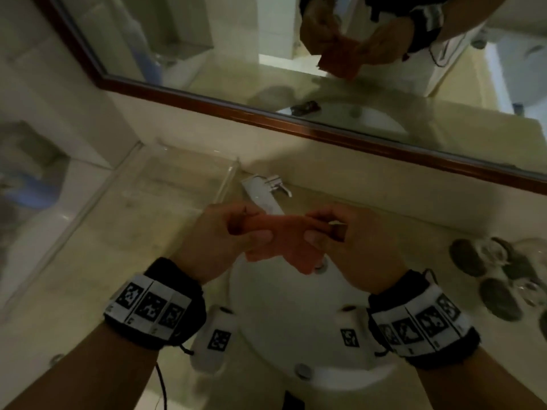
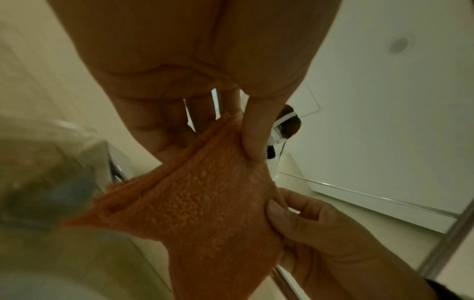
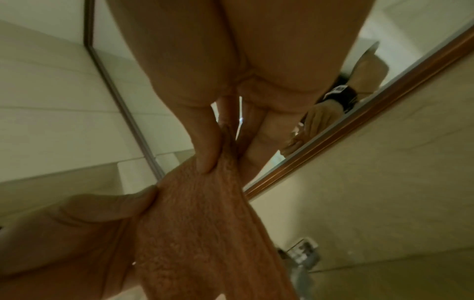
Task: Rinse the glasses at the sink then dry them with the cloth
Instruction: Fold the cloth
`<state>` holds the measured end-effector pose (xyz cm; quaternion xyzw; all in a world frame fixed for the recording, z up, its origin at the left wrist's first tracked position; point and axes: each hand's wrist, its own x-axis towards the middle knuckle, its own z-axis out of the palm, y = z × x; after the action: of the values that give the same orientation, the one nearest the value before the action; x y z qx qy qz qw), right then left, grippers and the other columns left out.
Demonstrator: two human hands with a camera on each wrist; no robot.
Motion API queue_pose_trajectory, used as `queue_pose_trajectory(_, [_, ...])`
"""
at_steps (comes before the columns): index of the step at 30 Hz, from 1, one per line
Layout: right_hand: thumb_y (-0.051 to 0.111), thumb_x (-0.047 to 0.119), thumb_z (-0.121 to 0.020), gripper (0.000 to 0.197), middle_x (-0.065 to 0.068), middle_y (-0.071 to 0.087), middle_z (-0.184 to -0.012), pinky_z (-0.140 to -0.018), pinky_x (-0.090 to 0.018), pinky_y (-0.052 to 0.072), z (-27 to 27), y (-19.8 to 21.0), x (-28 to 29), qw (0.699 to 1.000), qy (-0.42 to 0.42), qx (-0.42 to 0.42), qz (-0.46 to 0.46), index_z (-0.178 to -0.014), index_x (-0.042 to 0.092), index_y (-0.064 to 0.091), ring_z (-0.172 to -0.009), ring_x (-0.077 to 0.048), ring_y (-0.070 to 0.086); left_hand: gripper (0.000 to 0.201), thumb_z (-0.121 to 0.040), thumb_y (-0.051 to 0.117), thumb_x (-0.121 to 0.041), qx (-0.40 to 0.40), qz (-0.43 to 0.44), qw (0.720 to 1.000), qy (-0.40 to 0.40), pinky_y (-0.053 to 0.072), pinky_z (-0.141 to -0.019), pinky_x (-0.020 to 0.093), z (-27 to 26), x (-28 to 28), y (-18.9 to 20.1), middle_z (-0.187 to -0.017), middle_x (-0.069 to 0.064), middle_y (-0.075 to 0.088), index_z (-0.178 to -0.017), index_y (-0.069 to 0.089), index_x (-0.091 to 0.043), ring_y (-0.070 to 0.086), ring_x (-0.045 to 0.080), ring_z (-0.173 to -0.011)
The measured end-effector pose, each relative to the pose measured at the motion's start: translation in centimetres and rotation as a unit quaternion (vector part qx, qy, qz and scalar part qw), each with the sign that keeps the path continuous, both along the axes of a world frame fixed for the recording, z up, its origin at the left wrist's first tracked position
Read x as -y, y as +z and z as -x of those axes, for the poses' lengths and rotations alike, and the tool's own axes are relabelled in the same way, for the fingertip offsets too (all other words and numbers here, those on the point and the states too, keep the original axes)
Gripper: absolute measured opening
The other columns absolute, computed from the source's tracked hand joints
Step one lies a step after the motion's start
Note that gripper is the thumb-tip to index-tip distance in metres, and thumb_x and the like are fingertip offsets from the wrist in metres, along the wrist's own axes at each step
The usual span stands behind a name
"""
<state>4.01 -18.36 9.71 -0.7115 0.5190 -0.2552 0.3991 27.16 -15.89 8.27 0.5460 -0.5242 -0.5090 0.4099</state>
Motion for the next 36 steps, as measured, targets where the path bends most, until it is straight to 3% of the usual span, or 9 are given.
queue_pose_trajectory(4, [0.072, 0.022, -0.089, 0.01, 0.018, 0.066, -0.082, -0.073, -0.008, 0.047, -6.9, 0.1, 3.1, 0.996, 0.057, -0.044, 0.049, -0.099, 0.02, 0.073, -0.078, 0.006, 0.063, 0.012, -0.076, 0.076, 0.011, 0.053, 0.046, 0.995, 0.076, 0.058, -0.067, 0.044, -6.5, 1.3, 0.1, -0.076, 0.022, 0.07, -0.083, 0.071, 0.004, 0.069, 0.031, -0.068])
queue_pose_trajectory(7, [0.074, 0.026, -0.086, 0.007, 0.012, 0.071, -0.083, -0.075, -0.019, 0.05, -11.2, -0.1, 6.0, 0.994, 0.059, -0.054, 0.076, -0.09, 0.031, 0.069, -0.076, -0.004, 0.065, 0.011, -0.077, 0.078, 0.006, 0.113, 0.072, 0.985, 0.108, 0.055, -0.073, 0.049, -10.2, 3.4, -0.1, -0.079, 0.012, 0.074, -0.081, 0.075, -0.004, 0.067, 0.037, -0.076])
queue_pose_trajectory(10, [0.074, 0.027, -0.085, 0.005, 0.015, 0.067, -0.076, -0.067, -0.009, 0.044, -14.6, -0.6, 8.9, 0.992, 0.056, -0.072, 0.082, -0.087, 0.031, 0.071, -0.065, 0.0, 0.06, 0.017, -0.079, 0.077, 0.003, 0.126, 0.069, 0.98, 0.141, 0.054, -0.065, 0.031, -12.8, 5.8, -0.9, -0.079, 0.002, 0.074, -0.077, 0.075, -0.014, 0.067, 0.017, -0.069])
queue_pose_trajectory(14, [0.073, 0.025, -0.082, 0.01, 0.005, 0.075, -0.085, -0.074, -0.033, 0.059, -17.8, -2.1, 12.2, 0.994, 0.028, -0.056, 0.092, -0.091, 0.024, 0.075, -0.077, -0.012, 0.069, 0.015, -0.08, 0.075, 0.004, 0.137, 0.057, 0.975, 0.167, 0.055, -0.061, 0.025, -14.7, 8.9, -2.5, -0.076, -0.002, 0.07, -0.082, 0.073, -0.01, 0.063, 0.011, -0.059])
queue_pose_trajectory(17, [0.074, 0.02, -0.083, 0.008, 0.0, 0.076, -0.087, -0.072, -0.027, 0.058, -19.5, -3.2, 14.3, 0.997, 0.019, -0.045, 0.067, -0.091, 0.02, 0.076, -0.074, -0.011, 0.067, 0.014, -0.079, 0.077, 0.003, 0.16, 0.061, 0.97, 0.174, 0.061, -0.076, 0.03, -16.0, 11.0, -3.7, -0.083, 0.003, 0.072, -0.086, 0.073, -0.008, 0.071, 0.013, -0.073])
queue_pose_trajectory(22, [0.074, 0.016, -0.086, 0.011, -0.001, 0.073, -0.094, -0.082, -0.032, 0.056, -21.9, -5.5, 15.5, 0.998, 0.032, -0.026, 0.049, -0.096, 0.018, 0.076, -0.085, -0.016, 0.067, 0.016, -0.079, 0.075, 0.002, 0.158, 0.039, 0.972, 0.17, 0.058, -0.092, 0.04, -18.7, 12.9, -5.8, -0.1, 0.007, 0.076, -0.085, 0.07, -0.012, 0.074, 0.017, -0.097])
queue_pose_trajectory(26, [0.068, 0.009, -0.086, 0.024, -0.003, 0.074, -0.106, -0.09, -0.037, 0.054, -23.1, -8.2, 14.7, 0.996, 0.063, -0.063, 0.017, -0.108, 0.017, 0.075, -0.096, -0.021, 0.068, 0.028, -0.079, 0.071, 0.002, 0.235, -0.007, 0.963, 0.134, 0.051, -0.084, 0.015, -19.9, 12.4, -7.6, -0.095, -0.007, 0.072, -0.08, 0.067, -0.025, 0.067, -0.005, -0.089])
queue_pose_trajectory(30, [0.06, 0.017, -0.093, 0.03, -0.001, 0.07, -0.12, -0.095, -0.032, 0.049, -23.7, -10.8, 13.5, 0.955, 0.19, -0.227, -0.017, -0.118, 0.028, 0.071, -0.109, -0.024, 0.062, 0.024, -0.08, 0.07, 0.0, 0.354, -0.052, 0.933, 0.044, 0.042, -0.084, 0.023, -20.3, 11.5, -9.1, -0.099, 0.002, 0.072, -0.087, 0.07, -0.023, 0.066, 0.02, -0.096])
queue_pose_trajectory(36, [0.055, 0.03, -0.097, 0.024, -0.005, 0.072, -0.106, -0.087, -0.032, 0.039, -24.4, -11.4, 12.8, 0.92, 0.273, -0.283, 0.012, -0.106, 0.021, 0.075, -0.101, -0.029, 0.054, 0.023, -0.089, 0.062, -0.02, 0.445, -0.137, 0.885, -0.022, 0.047, -0.096, 0.034, -20.3, 11.6, -9.9, -0.122, 0.002, 0.07, -0.105, 0.078, -0.021, 0.062, 0.024, -0.111])
